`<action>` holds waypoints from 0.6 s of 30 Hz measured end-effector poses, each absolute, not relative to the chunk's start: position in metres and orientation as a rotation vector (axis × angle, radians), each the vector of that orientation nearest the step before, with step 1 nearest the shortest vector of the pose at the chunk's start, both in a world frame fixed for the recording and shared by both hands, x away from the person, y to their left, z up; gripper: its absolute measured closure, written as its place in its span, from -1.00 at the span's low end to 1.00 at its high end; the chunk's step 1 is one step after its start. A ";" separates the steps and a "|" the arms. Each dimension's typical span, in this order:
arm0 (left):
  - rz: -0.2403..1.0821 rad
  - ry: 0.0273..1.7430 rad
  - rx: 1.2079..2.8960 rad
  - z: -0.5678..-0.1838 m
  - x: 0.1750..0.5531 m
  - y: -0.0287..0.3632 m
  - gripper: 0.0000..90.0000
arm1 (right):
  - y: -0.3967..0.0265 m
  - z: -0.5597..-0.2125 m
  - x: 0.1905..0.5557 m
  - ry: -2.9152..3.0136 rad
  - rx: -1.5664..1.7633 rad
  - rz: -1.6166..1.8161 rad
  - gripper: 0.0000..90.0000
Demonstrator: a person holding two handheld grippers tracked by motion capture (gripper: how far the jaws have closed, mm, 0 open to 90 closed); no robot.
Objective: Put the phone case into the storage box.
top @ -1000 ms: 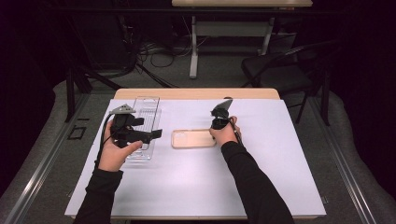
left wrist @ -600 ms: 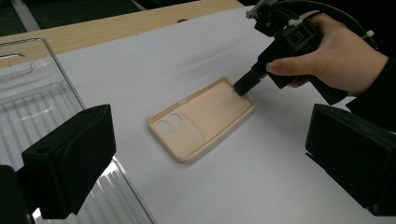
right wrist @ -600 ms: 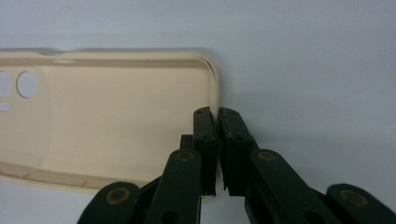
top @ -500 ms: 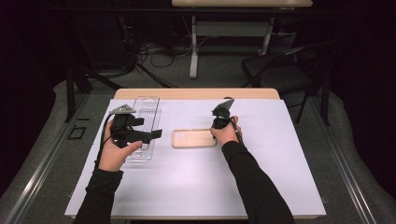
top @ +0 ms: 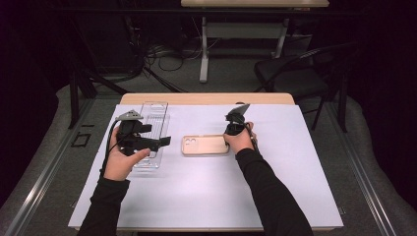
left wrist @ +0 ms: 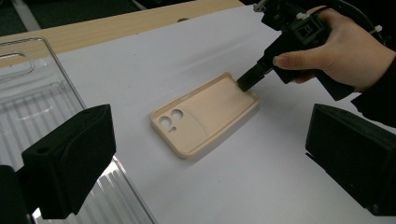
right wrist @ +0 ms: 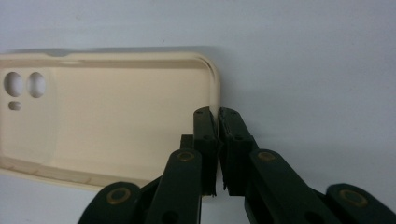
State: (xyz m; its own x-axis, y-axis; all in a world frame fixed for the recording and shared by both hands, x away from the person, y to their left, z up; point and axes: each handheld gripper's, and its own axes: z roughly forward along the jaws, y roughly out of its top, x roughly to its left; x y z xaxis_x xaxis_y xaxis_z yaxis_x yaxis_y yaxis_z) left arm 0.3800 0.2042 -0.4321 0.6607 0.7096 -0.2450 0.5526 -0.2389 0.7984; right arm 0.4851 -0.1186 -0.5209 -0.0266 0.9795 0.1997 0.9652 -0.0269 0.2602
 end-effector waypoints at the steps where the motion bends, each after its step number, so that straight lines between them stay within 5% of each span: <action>1: 0.206 0.988 1.921 -0.432 0.380 0.204 -0.96 | -0.120 -0.521 0.485 2.162 2.151 0.533 0.93; 18: 0.211 0.991 1.929 -0.434 0.381 0.202 -0.96 | -0.138 -0.515 0.477 2.139 2.147 0.659 0.93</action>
State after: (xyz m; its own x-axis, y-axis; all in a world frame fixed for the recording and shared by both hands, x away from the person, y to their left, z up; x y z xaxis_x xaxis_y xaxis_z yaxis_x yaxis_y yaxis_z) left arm 0.3808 0.2019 -0.4343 0.6605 0.7119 -0.2388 0.5530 -0.2460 0.7960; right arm 0.4769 -0.1376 -0.5146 -0.0413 0.9630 0.2665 0.9460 -0.0482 0.3206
